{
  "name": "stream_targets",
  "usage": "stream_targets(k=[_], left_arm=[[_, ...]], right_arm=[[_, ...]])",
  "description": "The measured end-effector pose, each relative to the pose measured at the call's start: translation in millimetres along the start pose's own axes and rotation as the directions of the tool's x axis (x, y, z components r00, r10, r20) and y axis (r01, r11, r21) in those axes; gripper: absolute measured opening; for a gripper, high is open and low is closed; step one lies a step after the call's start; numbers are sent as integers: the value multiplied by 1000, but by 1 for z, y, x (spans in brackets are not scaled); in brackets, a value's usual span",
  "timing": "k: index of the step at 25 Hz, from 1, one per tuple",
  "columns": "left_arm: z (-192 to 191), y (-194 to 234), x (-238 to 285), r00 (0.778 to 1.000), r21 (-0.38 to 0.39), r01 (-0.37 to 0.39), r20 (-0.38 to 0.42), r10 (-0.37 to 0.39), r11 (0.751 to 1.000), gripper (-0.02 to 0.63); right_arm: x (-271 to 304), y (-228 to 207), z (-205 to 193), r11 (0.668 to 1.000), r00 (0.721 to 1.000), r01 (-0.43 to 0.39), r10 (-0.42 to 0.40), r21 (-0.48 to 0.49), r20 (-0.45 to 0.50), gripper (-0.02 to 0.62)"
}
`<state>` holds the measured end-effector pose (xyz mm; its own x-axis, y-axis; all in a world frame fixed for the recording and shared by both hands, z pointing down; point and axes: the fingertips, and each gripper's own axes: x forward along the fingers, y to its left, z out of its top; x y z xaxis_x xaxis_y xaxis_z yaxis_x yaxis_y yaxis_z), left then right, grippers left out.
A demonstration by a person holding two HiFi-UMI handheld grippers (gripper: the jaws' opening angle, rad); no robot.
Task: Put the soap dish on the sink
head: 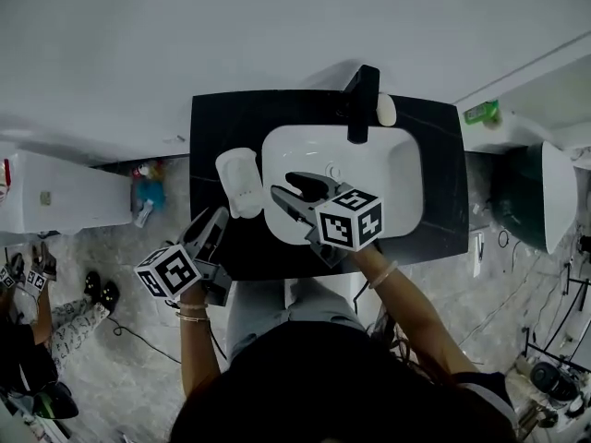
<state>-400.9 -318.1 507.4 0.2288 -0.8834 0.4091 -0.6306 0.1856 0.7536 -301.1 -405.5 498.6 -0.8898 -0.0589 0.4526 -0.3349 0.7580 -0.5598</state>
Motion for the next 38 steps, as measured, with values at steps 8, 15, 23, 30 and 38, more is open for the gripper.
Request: stream_targets(k=[8, 15, 23, 30, 38], left_arm=[[-40, -60, -12, 997, 25, 79, 0, -79, 997, 133], [-73, -98, -30, 995, 65, 92, 39, -95, 994, 130], [-102, -135, -49, 989, 94, 95, 108, -104, 991, 52], [-112, -160, -60, 982, 112, 116, 136, -131, 987, 29], [-115, -166, -63, 980, 126, 124, 142, -142, 984, 29]], right_arm=[[-67, 22, 2, 999, 997, -5, 9, -48, 80, 142], [-116, 34, -9, 996, 992, 2, 9, -86, 127, 67], [-157, 47, -21, 992, 989, 4, 15, -129, 146, 26], [-179, 57, -24, 988, 986, 13, 13, -154, 167, 20], [-191, 58, -30, 989, 983, 41, -15, -141, 182, 20]])
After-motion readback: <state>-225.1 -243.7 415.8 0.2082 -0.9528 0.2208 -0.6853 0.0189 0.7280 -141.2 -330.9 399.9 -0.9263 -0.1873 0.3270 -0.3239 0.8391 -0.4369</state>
